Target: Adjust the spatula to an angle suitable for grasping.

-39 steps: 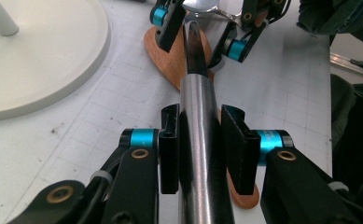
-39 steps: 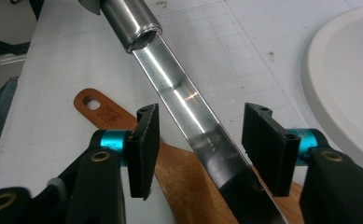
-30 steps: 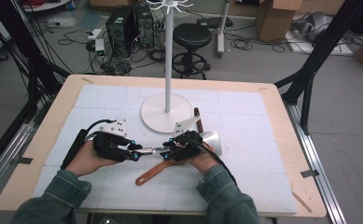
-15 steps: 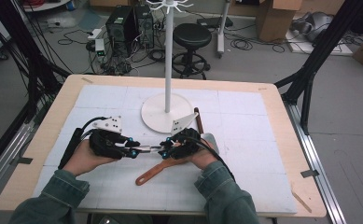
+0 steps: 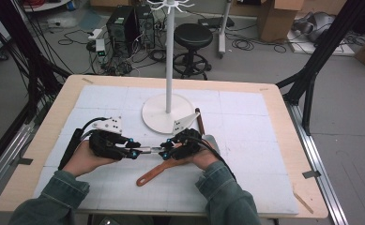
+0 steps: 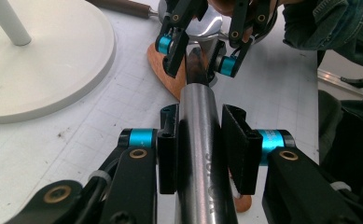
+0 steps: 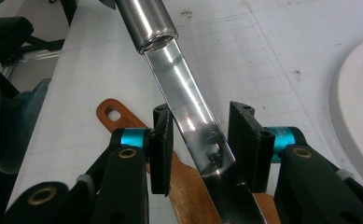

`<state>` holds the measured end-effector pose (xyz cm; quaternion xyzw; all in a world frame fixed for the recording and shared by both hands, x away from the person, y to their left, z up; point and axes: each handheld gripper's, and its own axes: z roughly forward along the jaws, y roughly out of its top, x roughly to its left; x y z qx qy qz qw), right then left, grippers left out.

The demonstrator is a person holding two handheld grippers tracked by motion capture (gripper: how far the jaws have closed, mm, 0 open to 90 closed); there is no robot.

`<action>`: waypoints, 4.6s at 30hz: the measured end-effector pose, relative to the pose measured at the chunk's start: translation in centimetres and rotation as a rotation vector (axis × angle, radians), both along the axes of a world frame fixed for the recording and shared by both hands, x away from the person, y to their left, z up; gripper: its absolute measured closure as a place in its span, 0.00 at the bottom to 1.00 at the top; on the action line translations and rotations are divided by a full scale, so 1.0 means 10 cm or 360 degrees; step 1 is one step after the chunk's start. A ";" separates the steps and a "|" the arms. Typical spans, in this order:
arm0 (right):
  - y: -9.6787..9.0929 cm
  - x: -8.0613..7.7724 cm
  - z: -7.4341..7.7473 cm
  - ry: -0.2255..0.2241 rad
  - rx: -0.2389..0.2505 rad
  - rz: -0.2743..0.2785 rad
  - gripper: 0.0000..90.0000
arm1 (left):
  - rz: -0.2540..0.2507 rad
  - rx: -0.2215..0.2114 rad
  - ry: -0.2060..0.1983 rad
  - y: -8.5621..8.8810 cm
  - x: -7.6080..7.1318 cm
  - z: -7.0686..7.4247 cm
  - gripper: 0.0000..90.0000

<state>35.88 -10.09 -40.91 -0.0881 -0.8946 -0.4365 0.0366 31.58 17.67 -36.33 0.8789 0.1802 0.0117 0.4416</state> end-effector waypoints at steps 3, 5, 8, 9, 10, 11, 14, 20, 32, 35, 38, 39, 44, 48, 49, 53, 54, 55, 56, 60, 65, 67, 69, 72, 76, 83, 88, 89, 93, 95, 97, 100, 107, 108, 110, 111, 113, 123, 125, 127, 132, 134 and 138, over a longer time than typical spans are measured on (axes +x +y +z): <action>0.00 0.00 0.00 0.0013 0.0004 0.0006 0.70 | 0.0014 0.0004 0.0001 0.00 0.01 -0.01 0.74; 0.01 -0.01 0.00 0.0018 -0.0001 0.0016 0.71 | 0.0023 0.0006 0.0007 0.01 0.01 -0.01 0.73; 0.01 -0.01 0.00 0.0017 -0.0004 0.0021 0.72 | 0.0028 0.0012 -0.0001 0.01 0.02 -0.01 0.73; 0.01 -0.01 0.00 0.0013 -0.0005 0.0023 0.72 | 0.0034 0.0011 0.0000 0.01 0.02 -0.01 0.72; 0.01 -0.01 0.00 0.0012 0.0003 0.0029 0.73 | 0.0046 0.0003 0.0004 0.02 0.02 -0.01 0.72; 0.01 -0.01 0.00 0.0012 0.0007 0.0034 0.73 | 0.0044 0.0009 0.0000 0.02 0.03 -0.01 0.71; 0.02 -0.01 0.00 0.0019 0.0002 0.0037 0.74 | 0.0051 0.0008 0.0012 0.03 0.03 -0.01 0.70; 0.03 -0.01 0.00 0.0004 0.0005 0.0051 0.75 | 0.0068 -0.0006 0.0016 0.06 0.04 0.00 0.70; 0.04 -0.01 -0.01 -0.0003 -0.0001 0.0070 0.78 | 0.0139 -0.0025 0.0021 0.17 0.06 0.00 0.60; 0.05 -0.01 -0.01 0.0001 -0.0002 0.0070 0.79 | 0.0156 -0.0038 0.0027 0.19 0.07 0.00 0.58; 0.05 -0.01 -0.01 0.0001 -0.0005 0.0079 0.80 | 0.0179 -0.0049 0.0029 0.21 0.07 0.01 0.56; 0.05 -0.01 -0.01 0.0000 -0.0005 0.0080 0.80 | 0.0181 -0.0042 0.0025 0.23 0.08 0.01 0.55; 0.05 0.00 -0.01 -0.0007 0.0003 0.0085 0.80 | 0.0210 -0.0057 0.0019 0.27 0.08 0.01 0.54; 0.05 0.00 -0.01 -0.0013 0.0018 0.0082 0.81 | 0.0228 -0.0060 0.0012 0.32 0.07 0.01 0.53; 0.05 0.00 -0.01 -0.0011 0.0021 0.0078 0.81 | 0.0233 -0.0070 0.0014 0.32 0.07 0.01 0.53; 0.04 0.00 0.00 -0.0011 0.0025 0.0073 0.81 | 0.0243 -0.0073 0.0010 0.35 0.07 0.01 0.52; 0.04 0.00 0.00 -0.0012 0.0026 0.0072 0.81 | 0.0243 -0.0076 0.0011 0.35 0.07 0.01 0.52; 0.04 0.00 0.00 -0.0012 0.0027 0.0069 0.81 | 0.0245 -0.0075 0.0005 0.36 0.07 0.01 0.51; 0.04 0.00 0.00 -0.0014 0.0033 0.0065 0.81 | 0.0250 -0.0086 0.0009 0.36 0.07 0.01 0.50; 0.03 0.00 0.01 -0.0008 0.0045 0.0064 0.81 | 0.0249 -0.0088 0.0004 0.39 0.07 0.01 0.49; 0.02 0.01 0.02 -0.0013 0.0053 0.0050 0.81 | 0.0260 -0.0094 0.0001 0.40 0.07 0.01 0.48; 0.02 0.00 0.02 -0.0008 0.0049 0.0047 0.81 | 0.0262 -0.0097 0.0001 0.40 0.07 0.01 0.47; 0.02 0.01 0.02 -0.0017 0.0056 0.0048 0.81 | 0.0262 -0.0098 0.0000 0.41 0.07 0.01 0.47; 0.00 0.01 0.03 -0.0015 0.0064 0.0041 0.81 | 0.0270 -0.0110 0.0001 0.43 0.07 0.00 0.46; -0.02 0.02 0.04 -0.0010 0.0072 0.0023 0.81 | 0.0272 -0.0113 0.0001 0.45 0.07 0.00 0.46; -0.04 0.03 0.05 -0.0015 0.0095 0.0002 0.81 | 0.0275 -0.0109 -0.0002 0.45 0.07 0.00 0.46; -0.06 0.03 0.07 -0.0007 0.0105 -0.0017 0.81 | 0.0278 -0.0110 -0.0004 0.46 0.07 0.00 0.46; -0.07 0.04 0.07 -0.0012 0.0113 -0.0018 0.81 | 0.0278 -0.0108 -0.0005 0.46 0.07 0.00 0.46; -0.09 0.04 0.08 -0.0011 0.0127 -0.0036 0.81 | 0.0271 -0.0111 -0.0008 0.45 0.06 -0.01 0.46; -0.10 0.05 0.09 -0.0002 0.0143 -0.0048 0.81 | 0.0270 -0.0109 -0.0007 0.45 0.06 -0.01 0.46; -0.11 0.05 0.10 0.0005 0.0149 -0.0065 0.81 | 0.0269 -0.0106 -0.0009 0.44 0.06 -0.01 0.46; -0.13 0.05 0.11 0.0019 0.0169 -0.0087 0.82 | 0.0269 -0.0102 -0.0013 0.44 0.06 -0.01 0.46; -0.18 0.07 0.13 0.0016 0.0205 -0.0125 0.82 | 0.0275 -0.0106 -0.0022 0.44 0.05 -0.04 0.46; -0.18 0.07 0.13 0.0025 0.0208 -0.0130 0.82 | 0.0279 -0.0113 -0.0016 0.43 0.05 -0.06 0.46; -0.19 0.07 0.14 0.0017 0.0213 -0.0137 0.82 | 0.0275 -0.0108 -0.0011 0.43 0.06 -0.07 0.46; -0.19 0.08 0.14 0.0011 0.0212 -0.0140 0.82 | 0.0273 -0.0109 -0.0009 0.43 0.06 -0.08 0.46; -0.20 0.08 0.15 0.0014 0.0224 -0.0158 0.82 | 0.0271 -0.0109 -0.0011 0.42 0.06 -0.08 0.46; -0.23 0.10 0.21 0.0010 0.0277 -0.0218 0.82 | 0.0274 -0.0118 -0.0019 0.38 0.06 -0.09 0.46; -0.24 0.10 0.22 0.0015 0.0296 -0.0228 0.82 | 0.0269 -0.0121 -0.0019 0.37 0.06 -0.10 0.46; -0.25 0.11 0.23 0.0013 0.0308 -0.0234 0.82 | 0.0261 -0.0114 -0.0018 0.36 0.06 -0.11 0.46; -0.27 0.11 0.25 0.0014 0.0342 -0.0256 0.82 | 0.0256 -0.0120 -0.0018 0.33 0.07 -0.12 0.46; -0.28 0.12 0.25 0.0021 0.0357 -0.0265 0.82 | 0.0255 -0.0126 -0.0022 0.33 0.07 -0.12 0.46; -0.30 0.12 0.28 0.0027 0.0381 -0.0282 0.82 | 0.0259 -0.0128 -0.0024 0.32 0.07 -0.12 0.46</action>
